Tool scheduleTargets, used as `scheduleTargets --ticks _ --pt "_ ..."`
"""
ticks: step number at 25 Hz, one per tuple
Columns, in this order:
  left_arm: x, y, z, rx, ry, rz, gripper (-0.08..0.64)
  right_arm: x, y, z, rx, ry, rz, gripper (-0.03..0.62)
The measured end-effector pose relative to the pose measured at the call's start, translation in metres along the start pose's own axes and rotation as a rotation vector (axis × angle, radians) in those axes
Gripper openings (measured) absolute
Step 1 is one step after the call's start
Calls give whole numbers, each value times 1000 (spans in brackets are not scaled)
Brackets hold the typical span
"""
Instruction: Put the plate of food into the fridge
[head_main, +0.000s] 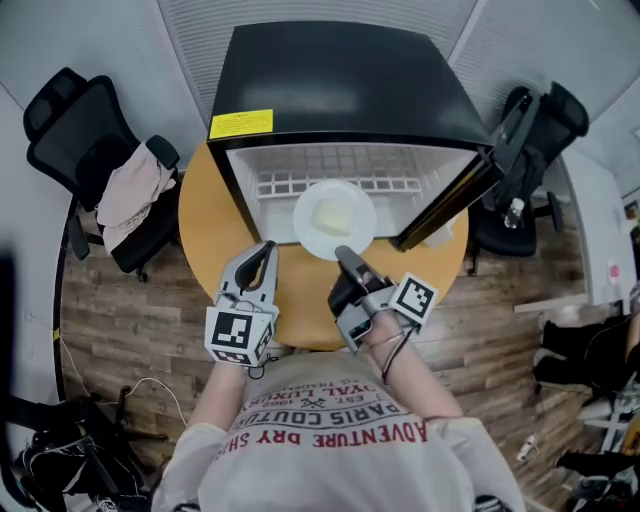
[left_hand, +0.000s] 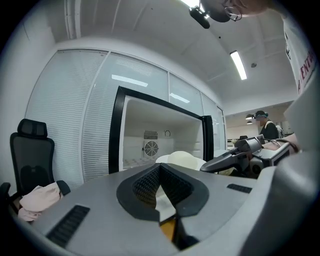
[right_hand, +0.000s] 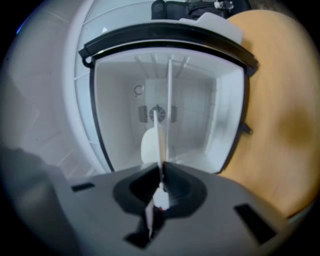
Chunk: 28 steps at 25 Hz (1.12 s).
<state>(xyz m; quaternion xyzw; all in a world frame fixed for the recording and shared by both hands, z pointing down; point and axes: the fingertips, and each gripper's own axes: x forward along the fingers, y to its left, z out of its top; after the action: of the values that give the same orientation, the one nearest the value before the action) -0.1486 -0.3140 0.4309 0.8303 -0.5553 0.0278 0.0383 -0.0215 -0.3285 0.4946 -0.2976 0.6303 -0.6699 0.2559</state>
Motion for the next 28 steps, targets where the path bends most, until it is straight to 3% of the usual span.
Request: scheduleTargets --ticks 14,28 --pt "45 4 8 -24 15 27 26 50 1 52 20 15 -27 40" --pt "59 14 -3 -31 44 48 26 75 -1 67 54 -19 -16 58"
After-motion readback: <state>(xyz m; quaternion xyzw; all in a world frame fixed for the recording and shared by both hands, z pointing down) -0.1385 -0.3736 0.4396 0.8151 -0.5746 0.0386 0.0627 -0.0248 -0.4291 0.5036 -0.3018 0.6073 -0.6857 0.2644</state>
